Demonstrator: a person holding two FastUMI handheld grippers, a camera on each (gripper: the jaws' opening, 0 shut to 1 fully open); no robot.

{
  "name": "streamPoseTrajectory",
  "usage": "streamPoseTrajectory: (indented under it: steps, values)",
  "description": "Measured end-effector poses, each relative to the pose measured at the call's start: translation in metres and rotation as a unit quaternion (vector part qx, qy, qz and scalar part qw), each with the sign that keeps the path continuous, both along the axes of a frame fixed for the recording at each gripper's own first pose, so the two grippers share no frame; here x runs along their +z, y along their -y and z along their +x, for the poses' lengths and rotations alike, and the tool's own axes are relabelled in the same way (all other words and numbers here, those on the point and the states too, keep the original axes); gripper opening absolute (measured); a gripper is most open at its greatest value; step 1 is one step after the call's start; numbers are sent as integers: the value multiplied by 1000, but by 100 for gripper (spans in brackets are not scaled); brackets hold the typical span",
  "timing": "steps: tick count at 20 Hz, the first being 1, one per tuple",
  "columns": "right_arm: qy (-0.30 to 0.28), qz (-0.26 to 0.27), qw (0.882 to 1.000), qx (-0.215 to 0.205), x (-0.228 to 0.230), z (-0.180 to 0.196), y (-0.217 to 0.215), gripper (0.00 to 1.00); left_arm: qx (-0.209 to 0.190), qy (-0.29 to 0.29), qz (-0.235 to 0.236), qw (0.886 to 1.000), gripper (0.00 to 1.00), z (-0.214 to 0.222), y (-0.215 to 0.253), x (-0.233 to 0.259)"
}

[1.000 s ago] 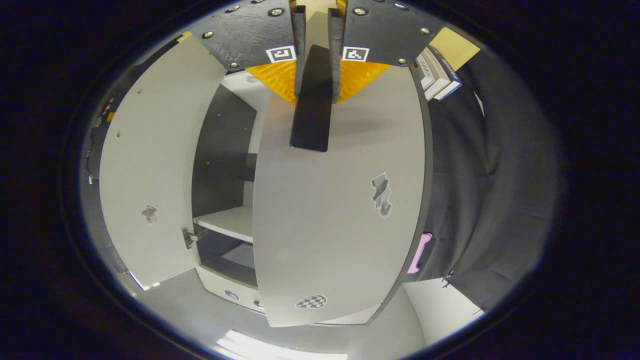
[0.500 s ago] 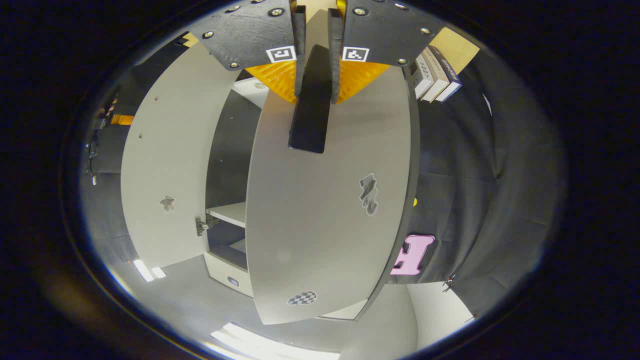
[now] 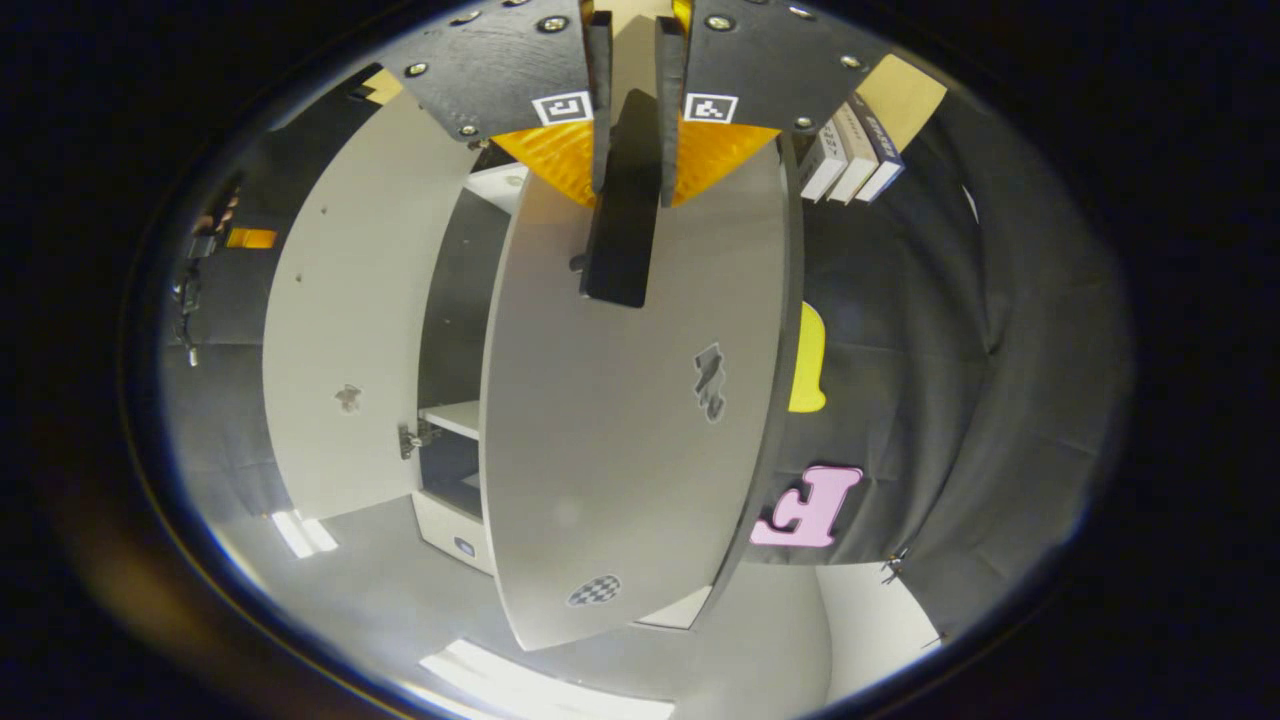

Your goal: Open the right door of the double-door shoe cabinet with the right hand, and open the left door with the left hand.

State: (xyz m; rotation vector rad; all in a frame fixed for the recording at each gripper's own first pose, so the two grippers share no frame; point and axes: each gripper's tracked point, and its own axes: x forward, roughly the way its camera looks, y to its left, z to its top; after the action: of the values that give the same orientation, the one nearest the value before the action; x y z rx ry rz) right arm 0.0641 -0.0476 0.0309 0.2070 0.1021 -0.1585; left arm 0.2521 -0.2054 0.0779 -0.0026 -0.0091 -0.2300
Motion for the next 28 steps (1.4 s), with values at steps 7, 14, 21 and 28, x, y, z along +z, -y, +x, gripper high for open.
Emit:
streamPoseTrajectory:
  steps: [7, 14, 21, 28]
  values:
    - [-6, 3, 1000, 7, -8, -15, -12, 97, 12, 3, -8, 1000, 18, -2, -9, 0]
    - [-8, -6, 1000, 28, -10, -24, -32, 98, 84, 22, 32, 996, 7, 7, -56, 1]
    - [1, -25, 999, 35, -8, -44, -42, 98, 90, 18, -3, 996, 2, -2, -51, -1]
    - [16, -32, 998, 46, -5, -57, -54, 98, 109, -3, 4, 994, 3, -16, -62, -10]
